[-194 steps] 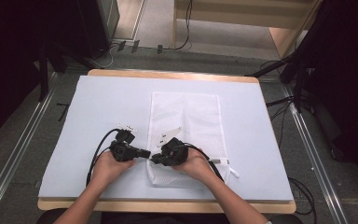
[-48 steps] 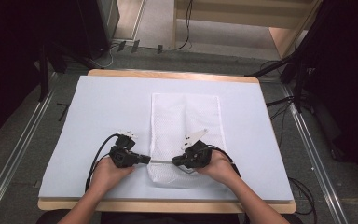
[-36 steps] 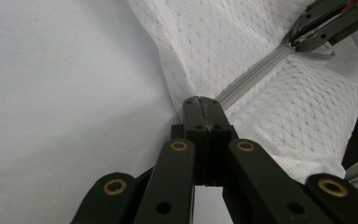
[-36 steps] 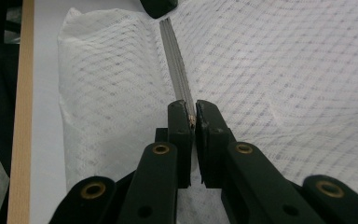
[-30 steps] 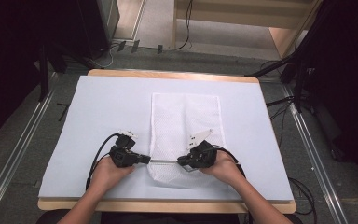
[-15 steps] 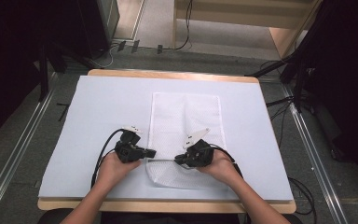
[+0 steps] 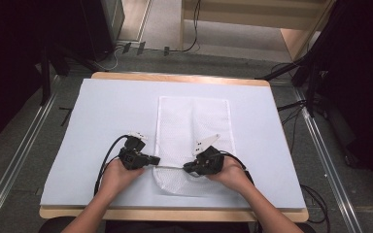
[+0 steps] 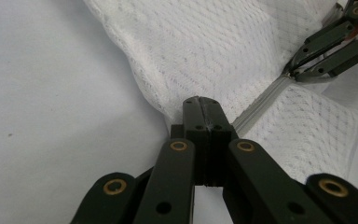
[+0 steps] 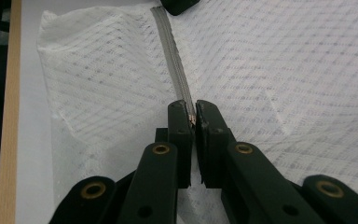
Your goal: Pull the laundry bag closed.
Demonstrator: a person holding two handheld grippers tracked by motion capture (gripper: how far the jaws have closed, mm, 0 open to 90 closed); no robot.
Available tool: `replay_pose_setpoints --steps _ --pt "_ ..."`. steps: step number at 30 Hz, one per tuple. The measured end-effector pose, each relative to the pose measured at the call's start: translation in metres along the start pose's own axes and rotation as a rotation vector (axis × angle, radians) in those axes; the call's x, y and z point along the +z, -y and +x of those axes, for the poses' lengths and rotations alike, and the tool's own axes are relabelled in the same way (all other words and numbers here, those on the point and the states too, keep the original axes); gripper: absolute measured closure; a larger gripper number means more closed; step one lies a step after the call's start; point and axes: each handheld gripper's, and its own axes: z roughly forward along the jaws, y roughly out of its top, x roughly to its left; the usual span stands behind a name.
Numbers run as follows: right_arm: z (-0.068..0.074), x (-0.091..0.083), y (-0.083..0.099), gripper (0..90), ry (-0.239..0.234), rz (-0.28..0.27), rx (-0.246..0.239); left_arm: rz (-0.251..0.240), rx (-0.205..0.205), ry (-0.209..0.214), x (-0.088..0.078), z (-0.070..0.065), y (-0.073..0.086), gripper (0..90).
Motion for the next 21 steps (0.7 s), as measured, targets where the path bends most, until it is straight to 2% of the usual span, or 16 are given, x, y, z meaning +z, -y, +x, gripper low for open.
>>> replay_pose_setpoints --steps 4,16,21 --pt "0.001 -0.001 0.001 87.8 0.005 -0.001 -0.006 0.001 -0.013 0.007 0.0 0.001 0.0 90.0" --pt "0.004 -0.007 0.003 87.9 0.013 -0.003 -0.035 0.003 0.005 -0.001 0.0 0.0 0.0 90.0" --pt "0.003 -0.012 0.007 87.9 0.015 -0.011 -0.028 0.0 0.008 -0.001 0.0 0.0 0.001 90.0"
